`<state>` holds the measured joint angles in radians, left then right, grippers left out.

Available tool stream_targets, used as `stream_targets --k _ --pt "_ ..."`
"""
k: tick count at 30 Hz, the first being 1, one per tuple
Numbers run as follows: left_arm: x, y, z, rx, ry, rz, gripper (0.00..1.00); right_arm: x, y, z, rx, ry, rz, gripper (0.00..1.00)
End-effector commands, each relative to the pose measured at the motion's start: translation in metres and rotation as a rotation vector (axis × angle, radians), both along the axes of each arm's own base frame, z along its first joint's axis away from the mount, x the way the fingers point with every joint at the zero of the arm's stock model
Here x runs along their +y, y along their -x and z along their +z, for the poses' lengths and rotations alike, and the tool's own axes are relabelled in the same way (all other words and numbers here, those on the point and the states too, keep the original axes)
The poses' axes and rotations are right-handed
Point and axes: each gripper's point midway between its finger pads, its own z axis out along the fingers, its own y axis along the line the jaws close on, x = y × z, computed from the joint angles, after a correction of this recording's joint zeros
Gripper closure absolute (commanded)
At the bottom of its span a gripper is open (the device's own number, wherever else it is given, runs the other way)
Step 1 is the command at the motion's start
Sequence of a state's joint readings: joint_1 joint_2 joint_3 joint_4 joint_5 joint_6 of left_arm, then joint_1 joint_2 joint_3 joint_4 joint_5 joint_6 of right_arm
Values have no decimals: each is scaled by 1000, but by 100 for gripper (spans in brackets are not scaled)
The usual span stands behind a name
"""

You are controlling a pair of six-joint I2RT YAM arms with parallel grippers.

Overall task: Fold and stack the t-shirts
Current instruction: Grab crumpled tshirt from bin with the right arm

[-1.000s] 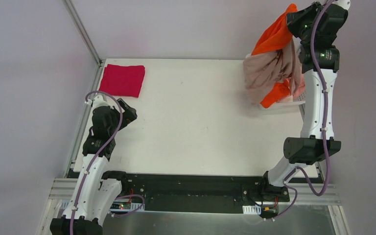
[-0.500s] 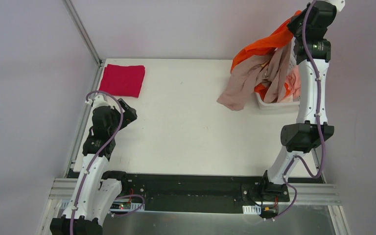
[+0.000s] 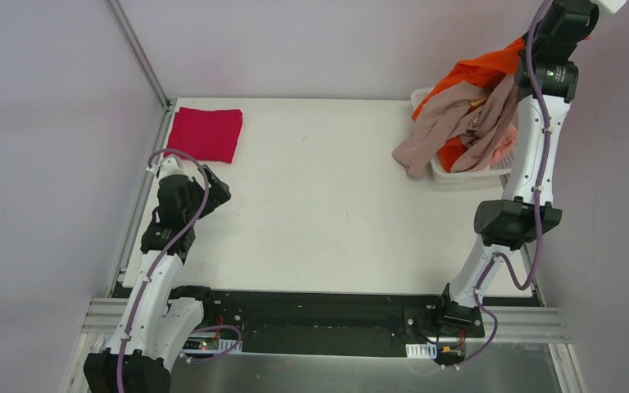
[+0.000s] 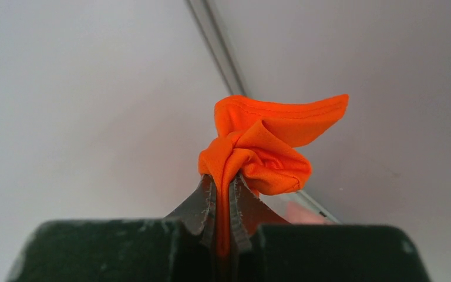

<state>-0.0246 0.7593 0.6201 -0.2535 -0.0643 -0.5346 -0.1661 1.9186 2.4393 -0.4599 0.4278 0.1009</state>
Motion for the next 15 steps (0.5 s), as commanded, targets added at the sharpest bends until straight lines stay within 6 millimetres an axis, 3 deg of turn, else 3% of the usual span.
stream_targets --k 1,4,9,15 --pt "4 -1 4 -5 -21 9 0 -32 23 56 -120 112 -131 100" --pt "4 -1 3 -4 -21 11 0 -31 12 28 -48 109 -82 100" --pt "4 -2 1 4 -22 11 0 -4 -21 -34 52 3 105 100" --pt "5 -3 -3 22 -22 15 0 0 -62 -125 206 -118 154 100"
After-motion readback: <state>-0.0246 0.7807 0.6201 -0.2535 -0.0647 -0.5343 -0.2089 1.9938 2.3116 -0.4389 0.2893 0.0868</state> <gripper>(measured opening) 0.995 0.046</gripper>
